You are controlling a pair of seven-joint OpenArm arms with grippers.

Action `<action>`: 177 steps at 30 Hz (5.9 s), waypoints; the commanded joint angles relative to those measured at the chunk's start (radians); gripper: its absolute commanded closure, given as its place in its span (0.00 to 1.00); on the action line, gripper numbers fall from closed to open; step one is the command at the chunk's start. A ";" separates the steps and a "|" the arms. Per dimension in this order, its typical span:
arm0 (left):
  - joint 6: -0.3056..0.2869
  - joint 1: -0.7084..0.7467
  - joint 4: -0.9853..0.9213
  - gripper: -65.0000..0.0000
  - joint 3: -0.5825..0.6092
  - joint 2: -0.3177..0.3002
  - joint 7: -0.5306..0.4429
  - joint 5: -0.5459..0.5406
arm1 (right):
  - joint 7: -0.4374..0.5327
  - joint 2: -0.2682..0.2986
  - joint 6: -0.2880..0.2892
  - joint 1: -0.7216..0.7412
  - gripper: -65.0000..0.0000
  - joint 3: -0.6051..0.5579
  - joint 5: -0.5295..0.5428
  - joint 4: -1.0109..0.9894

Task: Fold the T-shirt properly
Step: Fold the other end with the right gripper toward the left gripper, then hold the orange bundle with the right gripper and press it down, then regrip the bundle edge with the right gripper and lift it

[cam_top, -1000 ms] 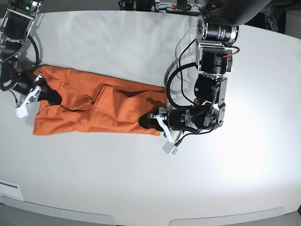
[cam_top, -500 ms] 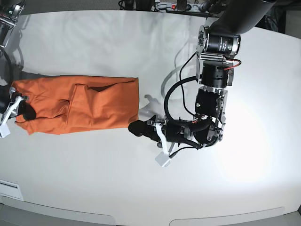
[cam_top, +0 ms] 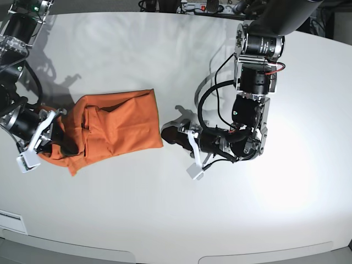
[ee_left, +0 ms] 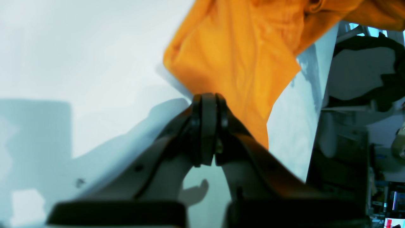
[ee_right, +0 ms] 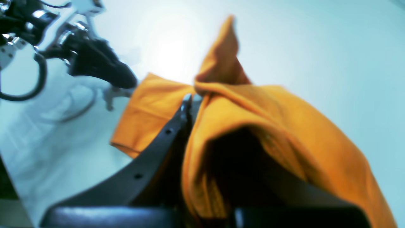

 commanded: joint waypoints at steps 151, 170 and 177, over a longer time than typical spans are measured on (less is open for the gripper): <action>-0.071 -0.008 0.152 1.00 -0.053 -0.264 0.075 -0.381 | 0.197 -0.306 0.025 0.431 0.40 -0.568 -0.384 -0.152; -0.089 -0.039 0.152 1.00 -0.053 -0.345 0.075 -0.479 | -0.165 -0.168 0.025 -0.035 0.52 -0.509 0.170 0.107; -0.089 -0.048 0.152 1.00 -0.053 -0.344 0.075 -0.480 | 0.098 -0.196 0.025 -0.130 0.52 -0.546 -0.249 0.107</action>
